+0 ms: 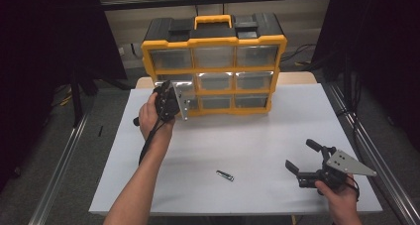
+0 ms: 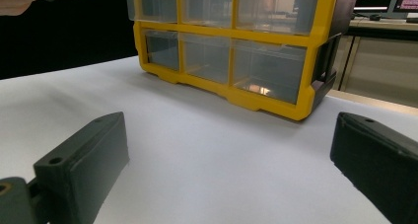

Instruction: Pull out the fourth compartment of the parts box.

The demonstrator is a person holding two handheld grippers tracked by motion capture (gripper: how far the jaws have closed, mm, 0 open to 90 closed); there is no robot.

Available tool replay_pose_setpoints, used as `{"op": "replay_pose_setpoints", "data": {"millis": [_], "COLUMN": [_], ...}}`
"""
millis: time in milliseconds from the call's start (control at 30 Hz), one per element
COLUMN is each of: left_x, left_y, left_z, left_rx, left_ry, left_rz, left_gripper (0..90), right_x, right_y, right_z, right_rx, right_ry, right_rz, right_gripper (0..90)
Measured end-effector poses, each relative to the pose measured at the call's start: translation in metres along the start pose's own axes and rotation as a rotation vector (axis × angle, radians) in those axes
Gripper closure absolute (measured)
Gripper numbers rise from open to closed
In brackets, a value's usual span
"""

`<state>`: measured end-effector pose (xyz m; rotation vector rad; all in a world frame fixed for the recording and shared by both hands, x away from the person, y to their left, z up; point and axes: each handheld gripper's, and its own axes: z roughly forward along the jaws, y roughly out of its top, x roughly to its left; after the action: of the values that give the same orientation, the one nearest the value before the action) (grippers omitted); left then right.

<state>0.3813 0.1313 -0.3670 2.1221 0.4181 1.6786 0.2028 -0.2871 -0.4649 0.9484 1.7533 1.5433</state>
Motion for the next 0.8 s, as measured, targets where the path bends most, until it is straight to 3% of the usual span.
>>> {"op": "replay_pose_setpoints", "data": {"millis": [367,567,600,633,800], "left_x": [-0.001,0.001,0.0,0.0,-0.001], "left_y": [0.0,-0.001,-0.001,-0.001,-0.001], "left_z": [-0.003,-0.009,-0.008,-0.009,-0.011], "left_rx": [0.0,0.016,-0.004,0.005,-0.008], "left_ry": [0.0,-0.014,-0.001,-0.009,-0.007], "left_rz": [-0.013,0.018,-0.001,-0.007,-0.018], "left_gripper": [70.5,70.3,70.3,70.2,70.1], "right_x": [-0.001,0.0,0.0,-0.001,0.0], "right_y": [0.0,0.001,0.001,0.001,0.001], "right_z": [0.001,0.003,0.003,0.003,0.004], "right_rx": [0.0,-0.003,-0.002,0.001,-0.001], "right_ry": [0.004,0.006,0.006,0.011,0.01], "right_rz": [0.0,-0.009,-0.005,-0.012,-0.008], "right_gripper": [0.9,0.9,0.9,0.9,0.9]}}
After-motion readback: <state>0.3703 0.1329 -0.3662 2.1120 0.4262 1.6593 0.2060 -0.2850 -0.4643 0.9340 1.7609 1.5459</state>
